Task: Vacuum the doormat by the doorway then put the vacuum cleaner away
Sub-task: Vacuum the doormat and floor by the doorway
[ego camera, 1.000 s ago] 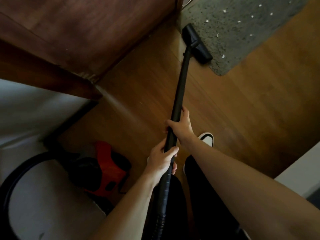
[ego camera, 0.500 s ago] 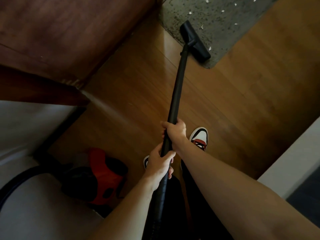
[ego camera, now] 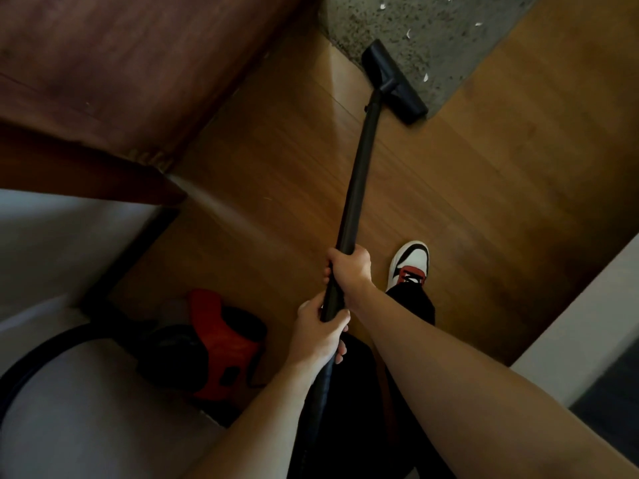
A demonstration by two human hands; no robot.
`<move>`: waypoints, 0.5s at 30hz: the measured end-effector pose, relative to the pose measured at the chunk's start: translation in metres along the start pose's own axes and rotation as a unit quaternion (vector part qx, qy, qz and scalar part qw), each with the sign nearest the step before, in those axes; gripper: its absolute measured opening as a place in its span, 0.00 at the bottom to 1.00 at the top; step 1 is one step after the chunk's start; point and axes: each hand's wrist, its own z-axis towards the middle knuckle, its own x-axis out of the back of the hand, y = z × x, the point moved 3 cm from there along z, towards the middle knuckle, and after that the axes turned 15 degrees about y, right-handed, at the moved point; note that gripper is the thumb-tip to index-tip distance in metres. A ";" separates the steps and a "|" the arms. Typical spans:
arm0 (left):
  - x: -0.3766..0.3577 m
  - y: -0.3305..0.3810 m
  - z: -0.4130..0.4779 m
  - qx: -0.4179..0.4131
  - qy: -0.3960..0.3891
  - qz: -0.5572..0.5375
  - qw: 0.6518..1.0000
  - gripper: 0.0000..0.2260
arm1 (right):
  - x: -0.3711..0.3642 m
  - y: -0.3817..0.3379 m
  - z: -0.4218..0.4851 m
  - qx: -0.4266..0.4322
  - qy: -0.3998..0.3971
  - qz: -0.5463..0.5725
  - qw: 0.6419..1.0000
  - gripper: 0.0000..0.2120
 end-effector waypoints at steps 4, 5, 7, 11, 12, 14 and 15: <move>-0.005 -0.001 0.000 -0.014 0.024 0.014 1.000 0.07 | 0.006 0.002 0.005 0.048 0.036 -0.027 0.998 0.09; -0.007 -0.001 0.000 -0.016 0.025 0.016 0.999 0.08 | 0.007 0.002 0.007 0.055 0.039 -0.029 0.997 0.09; -0.011 -0.001 0.000 -0.015 0.029 0.023 0.999 0.10 | 0.010 0.004 0.011 0.065 0.042 -0.032 0.997 0.09; -0.024 0.007 0.004 -0.013 0.038 0.008 0.999 0.12 | 0.018 -0.003 0.025 0.066 0.044 -0.019 0.997 0.10; -0.029 0.011 0.006 -0.017 0.038 0.007 0.999 0.13 | 0.021 -0.007 0.029 0.060 0.041 -0.014 0.997 0.10; -0.040 0.020 0.010 -0.028 0.034 0.008 0.999 0.17 | 0.026 -0.017 0.040 0.051 0.030 0.001 0.998 0.09; -0.047 0.026 0.012 -0.030 0.030 0.004 0.999 0.17 | 0.029 -0.023 0.045 0.049 0.024 0.007 0.999 0.09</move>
